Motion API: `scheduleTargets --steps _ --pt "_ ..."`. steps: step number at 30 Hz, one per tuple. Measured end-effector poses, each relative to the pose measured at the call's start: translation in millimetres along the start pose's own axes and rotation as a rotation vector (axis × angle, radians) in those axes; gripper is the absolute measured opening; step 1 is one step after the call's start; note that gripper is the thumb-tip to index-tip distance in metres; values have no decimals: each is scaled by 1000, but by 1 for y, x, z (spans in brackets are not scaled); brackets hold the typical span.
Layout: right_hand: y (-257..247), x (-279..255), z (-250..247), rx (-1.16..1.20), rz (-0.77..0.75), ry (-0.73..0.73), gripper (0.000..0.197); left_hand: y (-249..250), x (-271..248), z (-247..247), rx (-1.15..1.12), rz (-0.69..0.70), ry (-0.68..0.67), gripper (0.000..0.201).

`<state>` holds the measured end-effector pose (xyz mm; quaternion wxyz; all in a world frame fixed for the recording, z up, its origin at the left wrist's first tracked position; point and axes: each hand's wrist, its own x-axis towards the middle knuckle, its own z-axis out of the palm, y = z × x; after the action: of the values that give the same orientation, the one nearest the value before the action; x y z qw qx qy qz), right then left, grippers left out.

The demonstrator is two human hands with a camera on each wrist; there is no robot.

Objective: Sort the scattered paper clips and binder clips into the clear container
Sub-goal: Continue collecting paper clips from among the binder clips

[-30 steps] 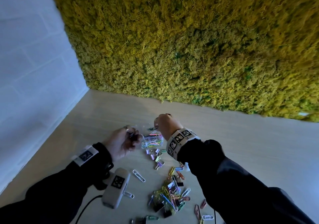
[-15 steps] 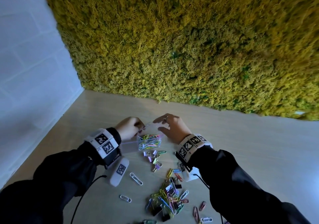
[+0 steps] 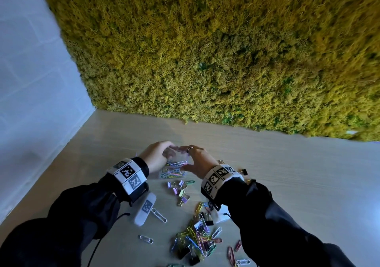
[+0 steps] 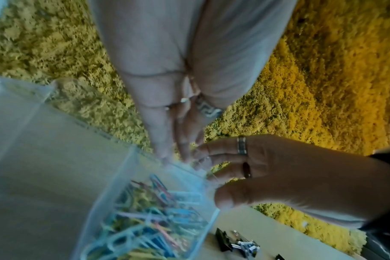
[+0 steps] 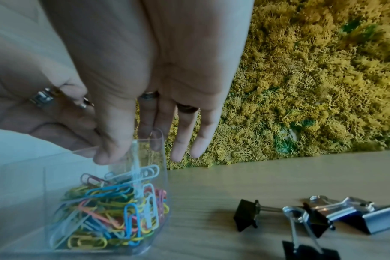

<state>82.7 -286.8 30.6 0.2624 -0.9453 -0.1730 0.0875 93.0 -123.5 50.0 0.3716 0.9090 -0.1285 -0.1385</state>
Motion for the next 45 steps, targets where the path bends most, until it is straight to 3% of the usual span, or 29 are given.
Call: scheduleTargets --steps 2,4,6,8,11,14,16,20,23,29,31,36,41,45 --pt "2 -4 0 32 -15 6 59 -5 -8 -5 -13 118 87 38" --pt "5 -7 0 70 -17 28 58 -15 -15 -9 180 194 153 53" --pt "7 -11 2 79 -30 47 58 -23 -21 -10 423 130 52 71" --pt "5 -17 5 16 -46 75 58 -33 -23 -7 435 84 -47 75" --pt "-1 -33 10 -158 -127 213 59 -43 -26 1 477 148 25 72" --pt "-6 -47 17 -260 -225 297 46 -48 -32 9 498 172 95 72" --pt "-10 -48 22 -336 -191 231 32 -47 -34 12 482 203 112 72" --pt "-23 -41 32 -600 32 -120 25 -45 -34 15 452 238 143 69" --pt "-25 -34 44 -501 107 -165 33 -46 -36 16 482 240 175 68" --pt "-24 -36 37 -387 26 -62 44 -42 -39 13 460 220 179 67" --pt "-30 -36 31 -439 -5 -121 51 -40 -39 14 450 211 174 67" --pt "-33 -33 23 -612 82 -210 41 -37 -40 15 443 206 157 67" --pt "-12 -35 14 -287 43 -19 37 -39 -38 8 370 175 120 66" --pt "-3 -34 -6 -98 14 102 24 -41 -29 -6 215 66 -15 56"
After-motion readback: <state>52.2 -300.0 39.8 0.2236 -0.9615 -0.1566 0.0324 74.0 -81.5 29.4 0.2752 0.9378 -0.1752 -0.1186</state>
